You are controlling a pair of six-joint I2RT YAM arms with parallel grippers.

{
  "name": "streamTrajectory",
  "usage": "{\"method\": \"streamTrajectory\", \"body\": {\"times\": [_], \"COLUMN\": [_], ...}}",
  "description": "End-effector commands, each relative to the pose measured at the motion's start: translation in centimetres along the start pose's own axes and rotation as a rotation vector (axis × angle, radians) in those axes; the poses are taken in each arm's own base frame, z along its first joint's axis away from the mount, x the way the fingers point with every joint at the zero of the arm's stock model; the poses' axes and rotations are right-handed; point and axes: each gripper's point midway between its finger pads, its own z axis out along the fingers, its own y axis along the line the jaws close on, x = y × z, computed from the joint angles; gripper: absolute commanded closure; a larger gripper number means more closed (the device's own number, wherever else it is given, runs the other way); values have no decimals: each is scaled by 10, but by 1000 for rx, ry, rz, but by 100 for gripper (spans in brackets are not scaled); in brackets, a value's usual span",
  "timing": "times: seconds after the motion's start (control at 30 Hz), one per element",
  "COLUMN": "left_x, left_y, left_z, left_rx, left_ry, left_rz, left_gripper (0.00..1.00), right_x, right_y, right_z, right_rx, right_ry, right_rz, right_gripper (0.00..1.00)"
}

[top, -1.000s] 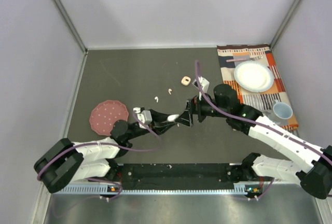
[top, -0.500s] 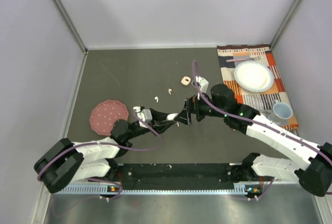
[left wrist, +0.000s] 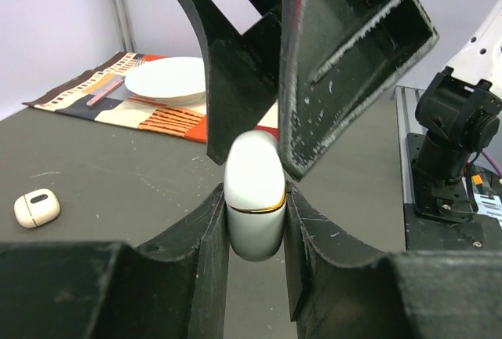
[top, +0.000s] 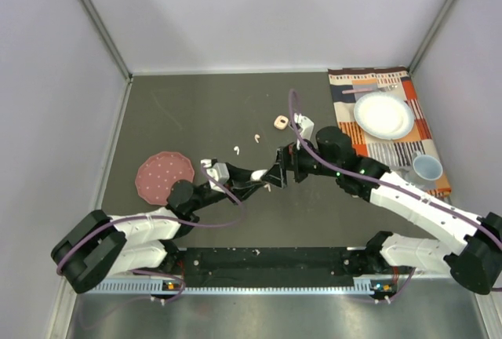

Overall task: Insert the wireless bluetooth earbuds into the charging case
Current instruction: Pick up the right earbud from the center of the board.

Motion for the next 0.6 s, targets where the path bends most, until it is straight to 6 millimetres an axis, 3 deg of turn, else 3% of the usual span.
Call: {"method": "streamTrajectory", "body": {"times": [0.0,0.27,0.43,0.57], "left_x": [-86,-85,-76,-69], "left_y": [-39,-37,-23,-6], "left_z": [-5,-9,-10,-18], "left_rx": [165,144,59,-50], "left_ry": [-324,-315,-282,-271], "left_rz": [181,188,191,200], "left_gripper": [100,100,100,100], "right_x": [-54,-63,-72,-91], "right_y": [8,13,26,40], "right_z": [3,4,-3,-20], "right_rx": [26,10,-39,-74], "right_ry": [-164,-183,-218,-300], "right_rz": [-23,-21,-21,-27], "right_gripper": [1,1,1,1]}}
